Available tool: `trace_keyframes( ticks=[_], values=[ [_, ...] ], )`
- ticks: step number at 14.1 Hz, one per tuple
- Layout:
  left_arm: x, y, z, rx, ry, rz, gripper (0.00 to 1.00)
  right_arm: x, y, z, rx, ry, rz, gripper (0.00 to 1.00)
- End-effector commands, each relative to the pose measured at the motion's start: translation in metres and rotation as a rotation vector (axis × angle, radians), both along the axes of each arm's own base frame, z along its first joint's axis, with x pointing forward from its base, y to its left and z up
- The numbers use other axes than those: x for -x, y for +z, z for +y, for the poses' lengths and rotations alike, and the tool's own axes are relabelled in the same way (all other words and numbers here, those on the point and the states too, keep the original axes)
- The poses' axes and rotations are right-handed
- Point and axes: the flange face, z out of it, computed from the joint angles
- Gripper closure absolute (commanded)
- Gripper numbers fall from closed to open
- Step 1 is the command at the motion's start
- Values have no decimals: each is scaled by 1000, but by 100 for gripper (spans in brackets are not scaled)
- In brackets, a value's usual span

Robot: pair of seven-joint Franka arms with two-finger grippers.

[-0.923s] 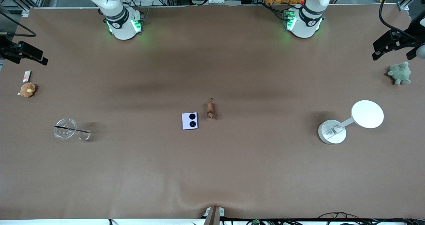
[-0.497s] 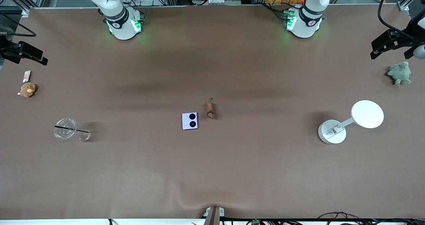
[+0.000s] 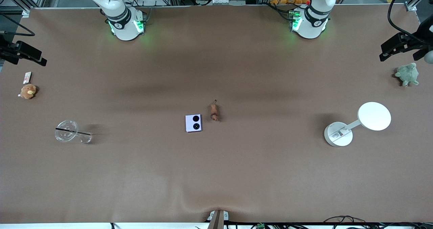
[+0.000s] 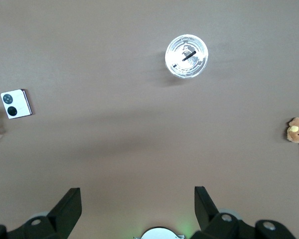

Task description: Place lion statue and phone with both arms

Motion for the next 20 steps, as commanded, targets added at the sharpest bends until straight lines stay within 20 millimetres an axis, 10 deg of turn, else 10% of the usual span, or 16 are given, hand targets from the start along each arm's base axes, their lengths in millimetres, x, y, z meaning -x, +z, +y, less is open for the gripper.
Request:
trace_keyframes(
  ticks=[1, 8, 20],
  values=[
    [1, 2, 4, 36, 12, 11, 0, 1, 9, -3, 11, 4, -15, 0],
    [-5, -8, -10, 36, -9, 30, 0, 0, 13, -7, 14, -4, -27, 0],
    [-28, -56, -116, 53, -60, 64, 0, 1, 15, -15, 14, -17, -24, 0]
  ],
)
